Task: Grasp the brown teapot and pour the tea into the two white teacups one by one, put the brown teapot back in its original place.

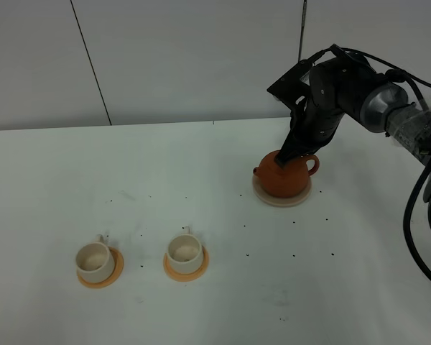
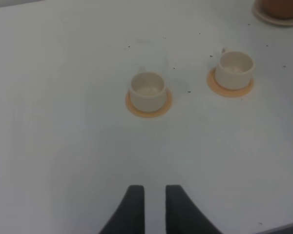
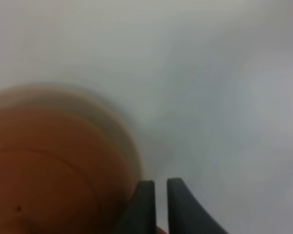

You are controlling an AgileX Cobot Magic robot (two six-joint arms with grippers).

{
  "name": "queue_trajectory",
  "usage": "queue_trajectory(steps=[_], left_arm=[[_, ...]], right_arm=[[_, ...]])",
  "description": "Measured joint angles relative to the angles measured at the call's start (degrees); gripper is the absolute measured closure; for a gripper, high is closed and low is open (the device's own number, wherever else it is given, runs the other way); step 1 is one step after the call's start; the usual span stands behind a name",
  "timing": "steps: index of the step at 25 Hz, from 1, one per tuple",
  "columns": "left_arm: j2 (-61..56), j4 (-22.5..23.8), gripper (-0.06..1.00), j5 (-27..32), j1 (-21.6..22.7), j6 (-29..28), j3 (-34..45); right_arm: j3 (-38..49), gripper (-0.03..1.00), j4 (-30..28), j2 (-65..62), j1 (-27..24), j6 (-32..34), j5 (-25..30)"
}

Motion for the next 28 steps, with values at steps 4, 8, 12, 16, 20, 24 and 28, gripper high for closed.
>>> queue_trajectory(steps=[4,8,12,16,20,24,28], left_arm=[[0.00,0.00,0.77,0.00,0.00,0.00,0.00],[0.00,0.00,0.77,0.00,0.00,0.00,0.00],[0.00,0.00,0.77,0.00,0.00,0.00,0.00],[0.00,0.00,0.77,0.00,0.00,0.00,0.00],[0.00,0.00,0.77,0.00,0.00,0.00,0.00],[0.00,0.00,0.77,0.00,0.00,0.00,0.00],[0.00,0.00,0.77,0.00,0.00,0.00,0.00]], right_arm=[[0.00,0.92,-0.06,0.00,0.00,0.63,0.91],[-0.04,0.92,-0.06,0.00,0.00,0.81,1.66],[-0.06,0.92,-0.10,0.00,-0.05,1.08,2.11],[-0.06,0.92,-0.16,0.00,-0.05,1.72,2.24],[-0.06,0.92,-0.16,0.00,-0.05,1.94,2.59],[-0.06,0.92,-0.16,0.00,-0.05,2.05,2.76],[-0.06,0.92,-0.16,0.00,-0.05,2.05,2.49]])
